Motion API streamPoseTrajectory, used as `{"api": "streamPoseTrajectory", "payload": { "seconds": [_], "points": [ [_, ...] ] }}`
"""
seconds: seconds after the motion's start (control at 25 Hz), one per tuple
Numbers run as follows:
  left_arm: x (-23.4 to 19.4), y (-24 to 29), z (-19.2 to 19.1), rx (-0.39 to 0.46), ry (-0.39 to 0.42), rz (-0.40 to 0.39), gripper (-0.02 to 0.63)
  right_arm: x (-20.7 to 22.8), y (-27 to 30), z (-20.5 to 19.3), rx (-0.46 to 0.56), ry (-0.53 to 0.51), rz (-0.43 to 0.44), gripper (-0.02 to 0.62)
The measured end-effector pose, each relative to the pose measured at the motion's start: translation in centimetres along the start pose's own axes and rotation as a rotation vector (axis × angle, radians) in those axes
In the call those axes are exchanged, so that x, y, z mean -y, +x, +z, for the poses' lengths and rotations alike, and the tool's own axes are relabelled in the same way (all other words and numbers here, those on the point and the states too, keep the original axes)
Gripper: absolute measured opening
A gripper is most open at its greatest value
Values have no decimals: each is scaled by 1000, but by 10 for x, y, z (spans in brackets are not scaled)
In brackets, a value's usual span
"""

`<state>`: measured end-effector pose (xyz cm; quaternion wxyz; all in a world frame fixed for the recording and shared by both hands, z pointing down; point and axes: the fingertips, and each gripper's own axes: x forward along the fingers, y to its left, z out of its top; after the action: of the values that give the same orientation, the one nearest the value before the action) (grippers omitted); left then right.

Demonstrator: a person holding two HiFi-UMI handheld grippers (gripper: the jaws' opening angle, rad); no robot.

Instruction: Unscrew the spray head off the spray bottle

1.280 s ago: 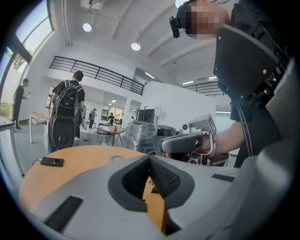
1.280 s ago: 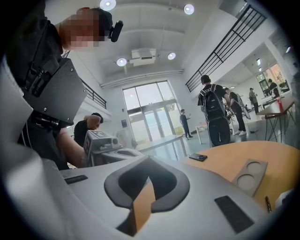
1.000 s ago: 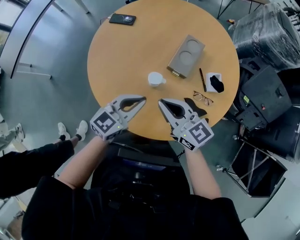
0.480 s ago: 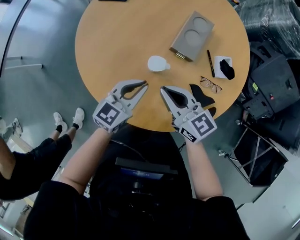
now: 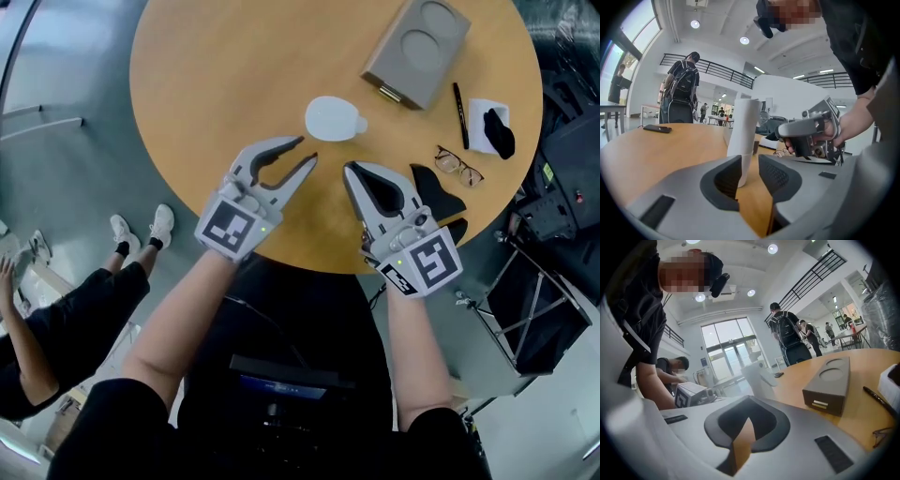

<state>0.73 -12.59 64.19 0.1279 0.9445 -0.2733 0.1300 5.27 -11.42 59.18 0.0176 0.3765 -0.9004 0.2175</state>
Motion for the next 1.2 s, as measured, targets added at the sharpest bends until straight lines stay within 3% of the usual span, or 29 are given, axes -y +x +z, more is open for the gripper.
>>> {"api": "streamPoseTrajectory", "payload": {
  "seconds": [0.28,0.4,0.6,1.0,1.2],
  "points": [
    [-13,28,-28,34,82,29,143,17,8,-38,-12,15,-9,-8],
    [-11,36,-33,42,123,30,191,23,7,-49,-16,27,-16,-8],
    [-18,38,-31,71,122,62,215,27,7,-58,-17,36,-24,-8],
    [-23,63,-44,55,67,46,355,36,7,-62,-20,41,-42,-8],
    [-24,81,-40,59,117,26,379,39,1,-64,-25,42,-54,-8]
  ]
}}
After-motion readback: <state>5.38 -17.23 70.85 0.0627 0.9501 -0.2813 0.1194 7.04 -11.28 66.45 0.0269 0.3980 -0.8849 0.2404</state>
